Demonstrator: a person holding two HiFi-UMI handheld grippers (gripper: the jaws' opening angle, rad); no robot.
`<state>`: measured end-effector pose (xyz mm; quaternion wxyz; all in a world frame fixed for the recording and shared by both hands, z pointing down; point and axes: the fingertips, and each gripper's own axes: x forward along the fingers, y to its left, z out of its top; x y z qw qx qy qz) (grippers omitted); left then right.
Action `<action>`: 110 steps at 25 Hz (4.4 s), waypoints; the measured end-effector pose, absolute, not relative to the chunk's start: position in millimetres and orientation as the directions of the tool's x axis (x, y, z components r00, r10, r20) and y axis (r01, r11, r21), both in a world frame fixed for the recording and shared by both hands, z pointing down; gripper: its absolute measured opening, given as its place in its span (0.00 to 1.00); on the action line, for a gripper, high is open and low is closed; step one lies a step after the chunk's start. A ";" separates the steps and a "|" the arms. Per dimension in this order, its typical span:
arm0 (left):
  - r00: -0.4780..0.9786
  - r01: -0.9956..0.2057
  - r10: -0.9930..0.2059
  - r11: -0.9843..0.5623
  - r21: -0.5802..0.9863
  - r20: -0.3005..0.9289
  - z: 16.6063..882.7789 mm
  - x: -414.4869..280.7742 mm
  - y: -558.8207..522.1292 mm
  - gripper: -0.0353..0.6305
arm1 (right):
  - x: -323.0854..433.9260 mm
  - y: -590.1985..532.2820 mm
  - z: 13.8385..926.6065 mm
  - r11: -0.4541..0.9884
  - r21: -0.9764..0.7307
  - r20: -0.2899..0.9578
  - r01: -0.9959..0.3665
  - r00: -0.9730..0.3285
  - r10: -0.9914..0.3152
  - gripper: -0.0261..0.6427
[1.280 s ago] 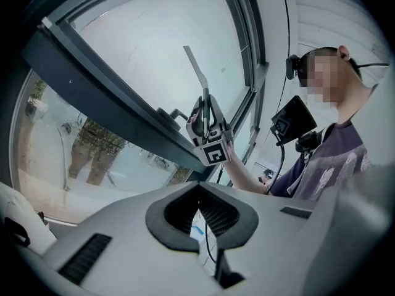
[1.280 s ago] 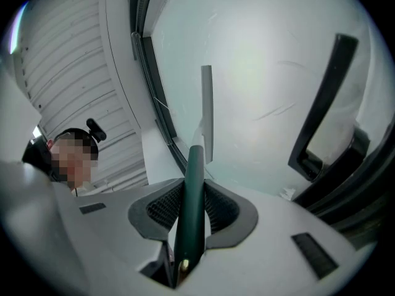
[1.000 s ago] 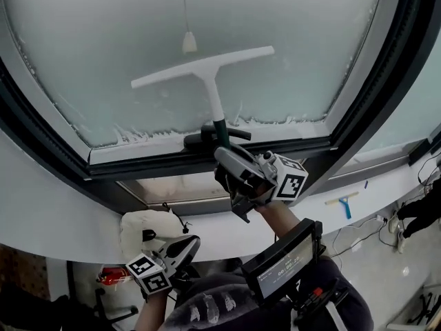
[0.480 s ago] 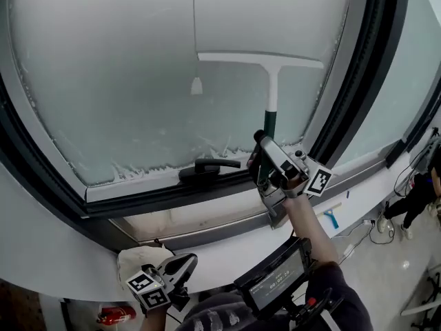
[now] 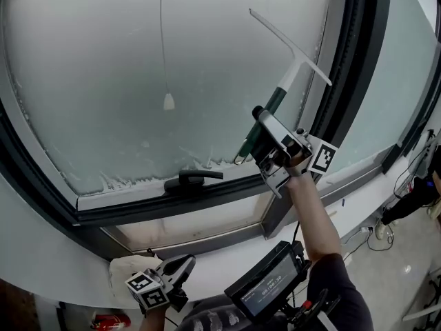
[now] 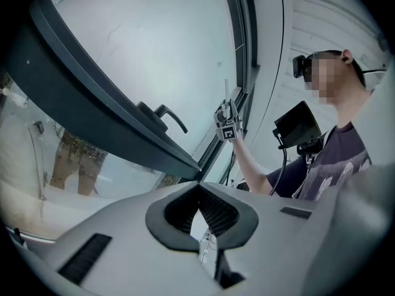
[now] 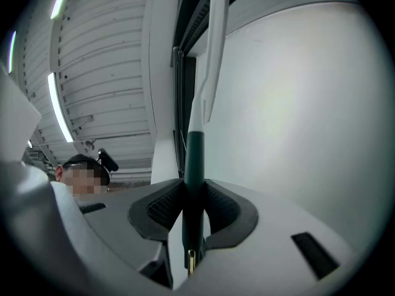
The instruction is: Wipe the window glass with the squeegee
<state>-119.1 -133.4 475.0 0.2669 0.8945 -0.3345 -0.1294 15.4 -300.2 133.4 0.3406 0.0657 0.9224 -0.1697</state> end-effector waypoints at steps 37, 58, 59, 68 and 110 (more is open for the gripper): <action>0.720 -0.551 -0.692 -0.620 0.558 -0.057 471.0 -2.3 -206.7 0.06 | 88.0 -363.6 44.2 0.932 -0.274 -0.625 0.237 -0.780 0.015 0.18; 0.727 -0.552 -0.687 -0.587 0.593 -0.003 488.3 -17.9 -175.6 0.06 | 91.1 -363.5 84.9 0.936 -0.286 -0.643 0.207 -0.765 -0.028 0.18; 0.729 -0.550 -0.684 -0.588 0.593 -0.002 488.5 -18.6 -174.1 0.06 | 91.1 -363.3 87.7 0.936 -0.289 -0.643 0.203 -0.765 -0.032 0.18; 0.732 -0.550 -0.681 -0.576 0.604 0.017 494.5 -27.1 -163.3 0.06 | 89.3 -360.0 108.8 0.937 -0.300 -0.647 0.181 -0.760 -0.060 0.18; 0.761 -0.528 -0.648 -0.587 0.614 0.036 495.4 -28.7 -147.2 0.06 | 90.2 -347.3 224.7 0.900 -0.411 -0.630 0.147 -0.759 -0.164 0.18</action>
